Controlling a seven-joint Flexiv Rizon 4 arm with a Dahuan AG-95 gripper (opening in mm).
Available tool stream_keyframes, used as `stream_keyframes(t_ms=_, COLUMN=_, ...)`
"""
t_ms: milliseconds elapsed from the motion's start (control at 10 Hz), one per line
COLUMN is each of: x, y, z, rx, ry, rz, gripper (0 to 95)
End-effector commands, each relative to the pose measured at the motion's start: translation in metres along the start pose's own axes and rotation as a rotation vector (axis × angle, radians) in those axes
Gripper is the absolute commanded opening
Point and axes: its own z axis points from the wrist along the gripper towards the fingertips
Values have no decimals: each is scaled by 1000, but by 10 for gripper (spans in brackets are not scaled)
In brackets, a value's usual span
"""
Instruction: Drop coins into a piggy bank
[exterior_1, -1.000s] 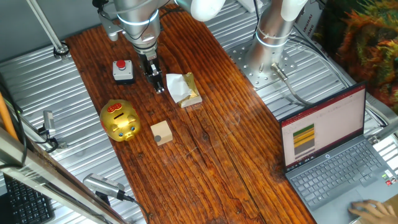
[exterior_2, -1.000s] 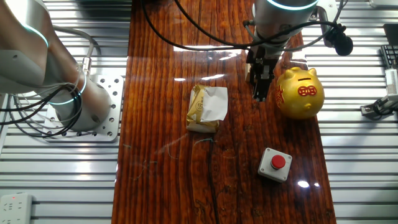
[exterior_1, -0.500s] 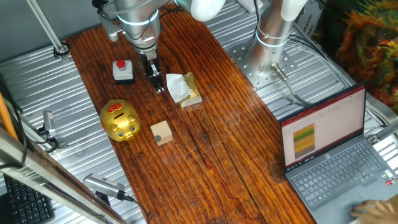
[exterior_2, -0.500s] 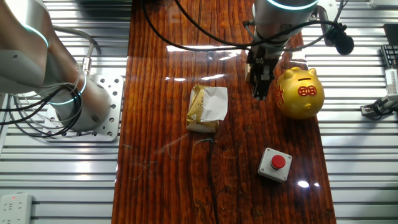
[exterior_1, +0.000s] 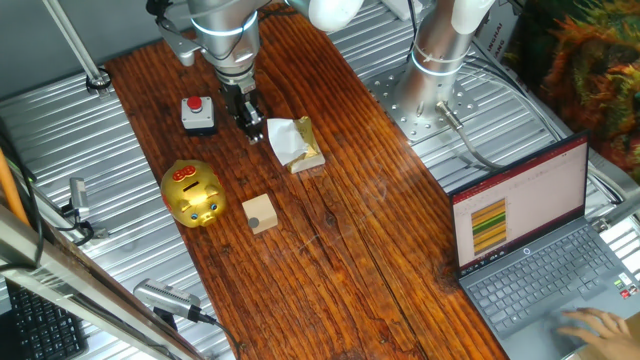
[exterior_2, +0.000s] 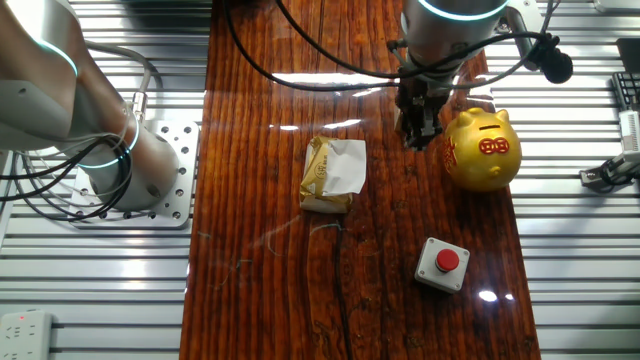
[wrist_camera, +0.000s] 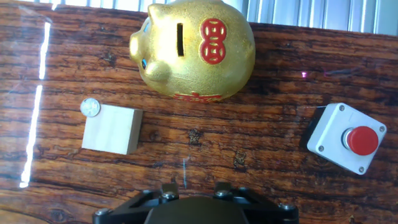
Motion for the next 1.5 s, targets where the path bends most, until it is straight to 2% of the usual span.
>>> stream_keyframes(t_ms=100, x=1, y=1, z=-2, rx=3, ry=-3, rz=21, gripper=0)
stream_keyframes(t_ms=500, x=0, y=2, z=-4, rx=3, ry=-12, rz=48, gripper=0)
stream_keyframes(t_ms=1500, x=0, y=3, z=-5, rx=-1, ry=7, rz=21, gripper=0)
